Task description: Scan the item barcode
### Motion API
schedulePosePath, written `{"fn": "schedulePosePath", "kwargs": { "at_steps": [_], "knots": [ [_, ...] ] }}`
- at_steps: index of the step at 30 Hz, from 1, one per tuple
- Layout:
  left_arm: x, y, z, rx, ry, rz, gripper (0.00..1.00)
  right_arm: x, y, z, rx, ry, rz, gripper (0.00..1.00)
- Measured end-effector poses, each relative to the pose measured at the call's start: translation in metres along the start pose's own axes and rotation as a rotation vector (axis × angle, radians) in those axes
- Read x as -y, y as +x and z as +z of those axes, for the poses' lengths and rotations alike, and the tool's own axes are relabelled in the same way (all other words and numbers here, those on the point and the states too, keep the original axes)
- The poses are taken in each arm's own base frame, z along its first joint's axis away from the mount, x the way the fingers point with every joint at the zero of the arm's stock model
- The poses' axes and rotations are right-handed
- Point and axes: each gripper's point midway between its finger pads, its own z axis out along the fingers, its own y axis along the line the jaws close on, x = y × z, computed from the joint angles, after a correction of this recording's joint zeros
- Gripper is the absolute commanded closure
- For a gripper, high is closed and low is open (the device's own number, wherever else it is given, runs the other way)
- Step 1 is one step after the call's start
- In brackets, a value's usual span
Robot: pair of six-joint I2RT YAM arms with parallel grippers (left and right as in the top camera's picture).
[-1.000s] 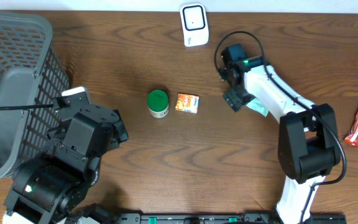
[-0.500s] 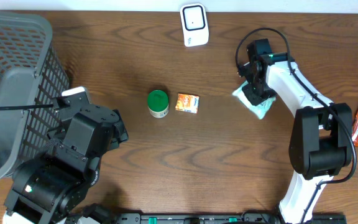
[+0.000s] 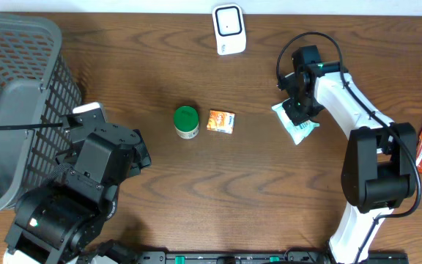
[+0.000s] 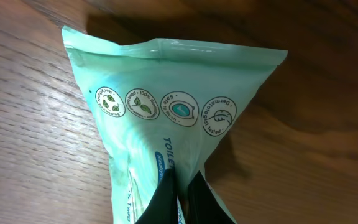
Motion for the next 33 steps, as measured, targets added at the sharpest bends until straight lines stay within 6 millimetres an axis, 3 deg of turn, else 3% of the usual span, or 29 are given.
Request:
{"fn": "schedulePosePath", "kwargs": {
  "at_steps": [12, 13, 14, 16, 18, 19, 23, 33],
  "knots": [
    [-0.006, 0.007, 0.000, -0.028, -0.022, 0.019, 0.05, -0.015, 0.011, 0.010, 0.055, -0.086, 0.103, 0.98],
    [-0.006, 0.007, 0.000, -0.028, -0.022, 0.019, 0.05, -0.016, 0.012, 0.010, 0.057, -0.087, 0.112, 0.95],
    [-0.006, 0.007, 0.000, -0.028, -0.022, 0.020, 0.05, -0.016, 0.012, 0.010, 0.059, -0.087, 0.121, 0.80],
    [-0.006, 0.007, 0.000, -0.028, -0.022, 0.020, 0.05, -0.017, 0.012, 0.011, 0.058, -0.093, 0.145, 0.61],
    [-0.006, 0.007, 0.000, -0.028, -0.022, 0.020, 0.05, -0.024, 0.019, 0.015, 0.035, -0.121, 0.164, 0.62],
    [-0.006, 0.007, 0.000, -0.028, -0.022, 0.020, 0.04, -0.027, 0.022, 0.018, 0.025, -0.134, 0.172, 0.67],
    [-0.006, 0.007, 0.000, -0.028, -0.022, 0.020, 0.05, -0.030, 0.022, 0.019, 0.024, -0.150, 0.198, 0.99],
    [-0.006, 0.007, 0.000, -0.028, -0.022, 0.020, 0.05, -0.038, 0.020, 0.015, 0.051, -0.207, 0.262, 0.99]
  ]
}}
